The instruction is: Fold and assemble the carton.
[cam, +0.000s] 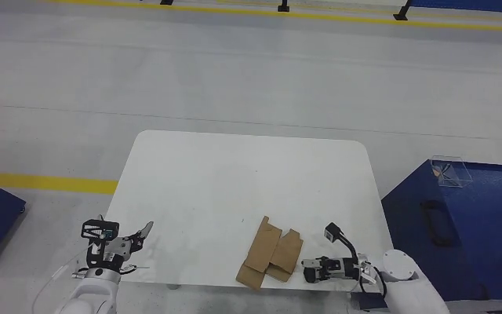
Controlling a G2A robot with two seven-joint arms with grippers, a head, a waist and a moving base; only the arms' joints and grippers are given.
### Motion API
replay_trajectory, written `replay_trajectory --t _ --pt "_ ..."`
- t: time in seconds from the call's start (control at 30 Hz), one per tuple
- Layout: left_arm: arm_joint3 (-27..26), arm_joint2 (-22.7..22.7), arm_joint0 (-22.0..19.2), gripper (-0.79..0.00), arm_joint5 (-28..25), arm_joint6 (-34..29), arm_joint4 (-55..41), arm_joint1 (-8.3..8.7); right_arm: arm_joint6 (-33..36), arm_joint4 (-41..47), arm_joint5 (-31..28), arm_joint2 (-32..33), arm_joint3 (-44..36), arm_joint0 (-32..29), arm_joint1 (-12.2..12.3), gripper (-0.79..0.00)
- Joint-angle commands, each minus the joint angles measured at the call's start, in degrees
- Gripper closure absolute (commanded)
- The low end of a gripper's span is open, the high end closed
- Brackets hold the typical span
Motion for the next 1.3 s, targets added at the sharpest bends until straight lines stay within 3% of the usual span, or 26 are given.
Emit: replay_trajectory --t 0.0,0.13,0.43,0.5,0.57,0.6,0.63,0.67,0.7,0.97,1.07,1.27 --pt "0.0 0.0 0.0 -0.785 0.0 0.0 0.0 0.00 -0.7 -0.4 -0.7 -1.2 1.5 1.2 -0.1 -0.662" --pt "0.0 0.0 0.0 -0.785 0.0 0.0 0.0 0.00 -2.2 -0.7 -2.2 -3.3 4.4 3.3 -0.6 -0.554" --pt "0.0 0.0 0.0 -0.785 0.0 0.0 0.0 0.00 -9.6 -4.3 -2.2 -8.2 8.7 7.5 -2.0 -0.520" --pt "0.0 0.0 0.0 -0.785 0.0 0.0 0.0 0.00 -9.9 -3.9 -2.4 -9.6 9.7 8.7 -2.5 -0.551" --pt "0.0 0.0 0.0 -0.785 0.0 0.0 0.0 0.00 -9.8 -3.0 -2.6 -10.6 11.3 10.3 -3.0 -0.502" --pt "0.0 0.0 0.0 -0.785 0.0 0.0 0.0 0.00 -9.9 -2.5 -3.2 -11.0 11.9 10.8 -3.2 -0.385" --pt "0.0 0.0 0.0 -0.785 0.0 0.0 0.0 0.00 -9.9 -2.2 -3.7 -11.4 12.5 11.3 -3.4 -0.339" --pt "0.0 0.0 0.0 -0.785 0.0 0.0 0.0 0.00 -10.0 -1.7 -4.1 -11.7 13.1 11.8 -3.6 -0.102" --pt "0.0 0.0 0.0 -0.785 0.0 0.0 0.0 0.00 -9.8 -0.9 -4.4 -11.9 13.6 12.1 -3.8 0.000" --pt "0.0 0.0 0.0 -0.785 0.0 0.0 0.0 0.00 -7.3 4.0 -7.2 -12.3 15.6 14.2 -4.3 0.000" --pt "0.0 0.0 0.0 -0.785 0.0 0.0 0.0 0.00 -4.8 7.8 -4.8 -11.8 14.3 15.4 -4.2 0.000" --pt "0.0 0.0 0.0 -0.785 0.0 0.0 0.0 0.00 2.6 13.1 2.6 -7.5 1.0 19.1 -2.2 0.000"
